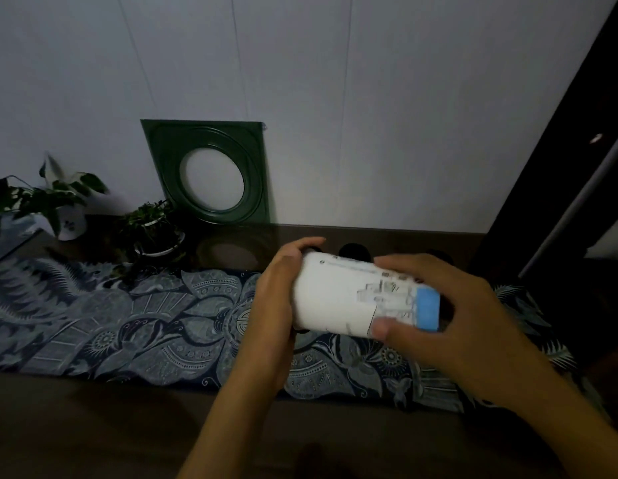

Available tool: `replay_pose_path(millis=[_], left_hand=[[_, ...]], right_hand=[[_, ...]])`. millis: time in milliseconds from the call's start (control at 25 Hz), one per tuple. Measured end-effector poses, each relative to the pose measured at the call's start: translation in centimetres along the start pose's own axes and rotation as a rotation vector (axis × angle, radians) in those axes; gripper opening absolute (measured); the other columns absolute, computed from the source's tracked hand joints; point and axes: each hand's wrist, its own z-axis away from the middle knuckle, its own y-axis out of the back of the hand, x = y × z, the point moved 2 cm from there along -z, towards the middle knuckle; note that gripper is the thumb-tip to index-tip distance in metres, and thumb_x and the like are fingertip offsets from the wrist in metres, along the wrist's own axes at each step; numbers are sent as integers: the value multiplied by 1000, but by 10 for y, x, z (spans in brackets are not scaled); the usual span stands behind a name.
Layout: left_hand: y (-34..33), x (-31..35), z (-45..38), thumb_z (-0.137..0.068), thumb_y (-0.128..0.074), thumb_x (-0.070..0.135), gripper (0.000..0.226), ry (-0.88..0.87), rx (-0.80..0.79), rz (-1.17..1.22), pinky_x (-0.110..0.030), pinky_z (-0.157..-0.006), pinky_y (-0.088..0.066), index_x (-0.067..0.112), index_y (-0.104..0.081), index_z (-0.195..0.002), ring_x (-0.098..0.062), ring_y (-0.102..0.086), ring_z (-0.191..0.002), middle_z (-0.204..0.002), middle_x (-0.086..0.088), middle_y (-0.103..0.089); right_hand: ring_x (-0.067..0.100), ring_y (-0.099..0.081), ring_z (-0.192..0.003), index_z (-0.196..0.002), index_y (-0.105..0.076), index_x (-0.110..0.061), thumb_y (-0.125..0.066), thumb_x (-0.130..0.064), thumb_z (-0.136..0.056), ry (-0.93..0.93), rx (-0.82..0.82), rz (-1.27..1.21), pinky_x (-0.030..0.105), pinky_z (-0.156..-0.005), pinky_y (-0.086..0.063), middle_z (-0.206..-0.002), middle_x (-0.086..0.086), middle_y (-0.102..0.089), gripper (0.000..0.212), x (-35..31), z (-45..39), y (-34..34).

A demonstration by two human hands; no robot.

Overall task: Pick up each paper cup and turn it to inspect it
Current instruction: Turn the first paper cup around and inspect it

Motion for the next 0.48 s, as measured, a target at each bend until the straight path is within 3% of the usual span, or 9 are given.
replay_pose_path(millis=[120,200,240,320,400,480], left_hand=[[0,7,5,-90,-44,53,36,-249,-47,-108,-38,-65,-58,41,-70,-111,-18,-69,-97,-115,5,-72],[0,9,6,-91,-43,50,36,-290,-40,-109,-38,-66,-57,38,-71,-109,-18,-68,-95,-112,5,-73],[1,11,4,-90,-44,48,35,-248,-18,-83,-37,-63,-57,35,-73,-107,-18,-69,-91,-108,3,-75],[2,12,1,-89,-46,44,35,-93,23,-36,-36,-57,-55,31,-76,-100,-19,-70,-85,-101,-3,-77],[5,12,-3,-88,-45,42,36,35,21,-42,-33,-56,-55,29,-78,-96,-17,-71,-83,-95,-1,-77],[8,14,-4,-90,-45,44,39,34,12,-25,-32,-56,-57,28,-78,-99,-16,-71,-85,-95,1,-77]], right_hand=[[22,-73,-63,-103,-70,-25,-72,-47,-70,-412,-20,-701,26,-45,-56,-93,5,-76,39,3,-1,-9],[25,-73,-62,-105,-69,-20,-74,-45,-70,-485,-44,-762,27,-44,-56,-91,10,-76,43,2,-2,-11],[21,-74,-70,-110,-67,-25,-77,-48,-71,-423,-55,-653,26,-48,-58,-97,2,-76,46,0,-3,-10],[7,-68,-95,-121,-58,-37,-79,-54,-69,-152,-65,-174,18,-56,-59,-112,-16,-66,58,-7,-4,-6],[0,-55,-105,-131,-49,-36,-69,-63,-68,157,-37,303,14,-63,-58,-121,-18,-55,71,-13,-4,-6],[0,-55,-103,-134,-49,-33,-64,-70,-68,166,-12,326,15,-63,-58,-119,-17,-57,78,-15,-4,-8]])
